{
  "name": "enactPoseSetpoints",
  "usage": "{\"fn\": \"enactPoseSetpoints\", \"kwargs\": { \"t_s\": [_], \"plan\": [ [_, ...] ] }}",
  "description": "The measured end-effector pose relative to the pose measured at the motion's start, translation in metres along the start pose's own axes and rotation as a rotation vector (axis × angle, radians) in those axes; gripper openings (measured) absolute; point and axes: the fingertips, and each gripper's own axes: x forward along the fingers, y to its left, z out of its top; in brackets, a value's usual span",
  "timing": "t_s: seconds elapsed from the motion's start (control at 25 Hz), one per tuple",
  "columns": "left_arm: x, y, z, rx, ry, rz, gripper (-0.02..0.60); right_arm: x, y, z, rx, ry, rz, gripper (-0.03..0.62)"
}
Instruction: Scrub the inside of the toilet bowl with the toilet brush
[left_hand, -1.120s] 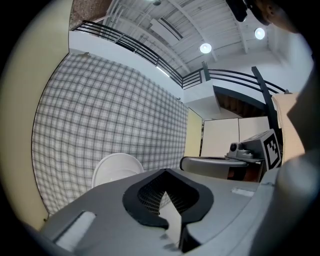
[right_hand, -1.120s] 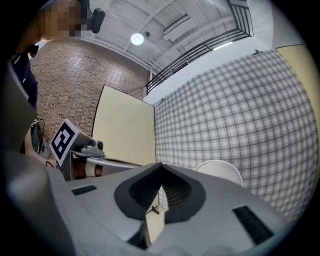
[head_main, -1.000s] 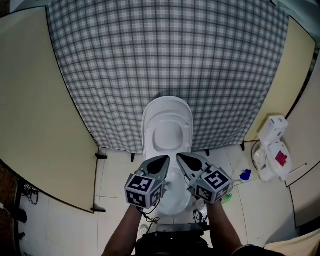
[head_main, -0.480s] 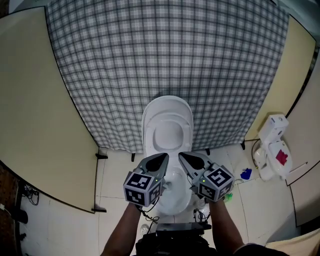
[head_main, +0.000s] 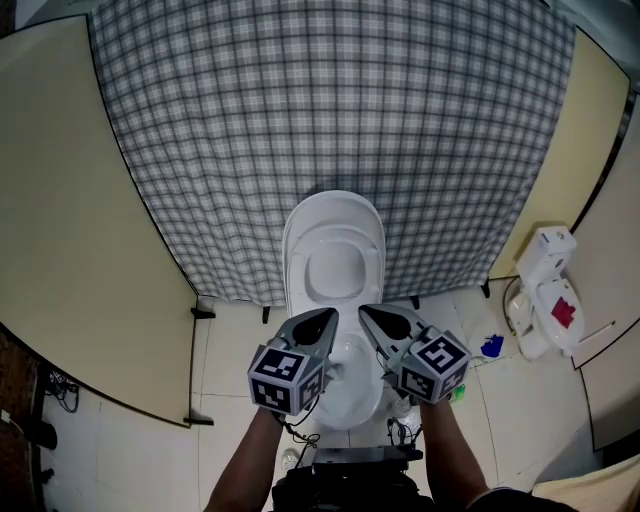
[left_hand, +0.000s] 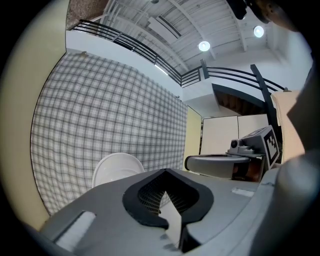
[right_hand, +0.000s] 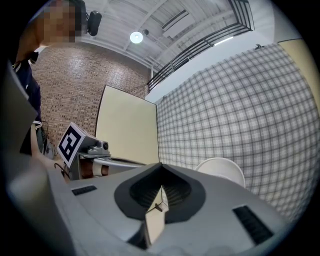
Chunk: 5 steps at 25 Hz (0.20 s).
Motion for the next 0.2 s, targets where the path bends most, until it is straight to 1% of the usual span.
{"fn": "enactPoseSetpoints", "kwargs": {
  "t_s": [0.2],
  "plan": [
    [-0.001, 0.033, -0.003, -0.015, 0.000, -0.009, 0.009, 0.031, 0.005, -0.009, -0.005, 0.022, -0.012, 0.006]
  ]
}}
